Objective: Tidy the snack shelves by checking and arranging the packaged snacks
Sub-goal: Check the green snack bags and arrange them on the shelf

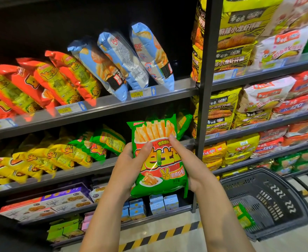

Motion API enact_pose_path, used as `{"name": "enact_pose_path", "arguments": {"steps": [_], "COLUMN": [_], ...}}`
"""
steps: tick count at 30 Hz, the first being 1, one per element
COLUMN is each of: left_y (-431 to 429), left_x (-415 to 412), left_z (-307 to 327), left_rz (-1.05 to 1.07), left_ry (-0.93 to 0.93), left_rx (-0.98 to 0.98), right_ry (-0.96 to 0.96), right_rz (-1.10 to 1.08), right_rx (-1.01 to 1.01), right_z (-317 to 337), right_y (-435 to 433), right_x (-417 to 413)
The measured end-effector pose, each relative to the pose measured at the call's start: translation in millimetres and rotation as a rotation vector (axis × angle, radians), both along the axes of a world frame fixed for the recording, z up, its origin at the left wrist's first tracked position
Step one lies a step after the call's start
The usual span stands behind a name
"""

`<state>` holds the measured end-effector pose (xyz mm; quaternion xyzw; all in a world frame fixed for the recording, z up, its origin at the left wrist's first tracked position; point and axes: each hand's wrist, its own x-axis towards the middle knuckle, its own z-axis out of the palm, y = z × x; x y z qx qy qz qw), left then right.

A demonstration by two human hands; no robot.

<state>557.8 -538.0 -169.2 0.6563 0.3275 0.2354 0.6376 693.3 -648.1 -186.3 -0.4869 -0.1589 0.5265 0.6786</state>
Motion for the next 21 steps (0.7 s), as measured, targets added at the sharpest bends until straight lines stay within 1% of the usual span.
{"name": "enact_pose_path", "arguments": {"steps": [2,4,7,9,10,12,13,15,17,21], "left_y": [4,7,9,6,2,-6,-11,-17,-13,-3], "left_x": [1,1,0,4,6,11,12,13,11,7], "left_z": [-3,-4,-5,-7,-7,-7,-4,3,2,-8], "left_rz": [0.012,0.069,0.184,0.169,0.115,0.004,-0.042,-0.101,-0.07,0.03], "left_ry": [0.04,0.088,0.164,0.142,0.134,0.113,0.103,0.099,0.084,0.043], "left_rx": [0.031,0.135,0.378,0.46,0.449,0.334,0.281,0.207,0.174,0.072], "right_ry": [0.05,0.021,-0.105,-0.228,-0.298,-0.439,-0.501,-0.558,-0.573,-0.609], "right_rz": [-0.003,-0.02,-0.083,-0.145,-0.179,-0.199,-0.178,-0.096,-0.047,-0.071], "right_rx": [0.018,0.036,0.045,0.026,0.013,0.002,-0.005,0.001,-0.008,-0.03], "right_z": [-1,-7,-15,-15,-15,-16,-16,-12,-8,-8], "right_y": [-1,0,4,10,13,17,19,19,17,13], "right_x": [0,2,2,-3,-5,-8,-9,-13,-13,-4]}}
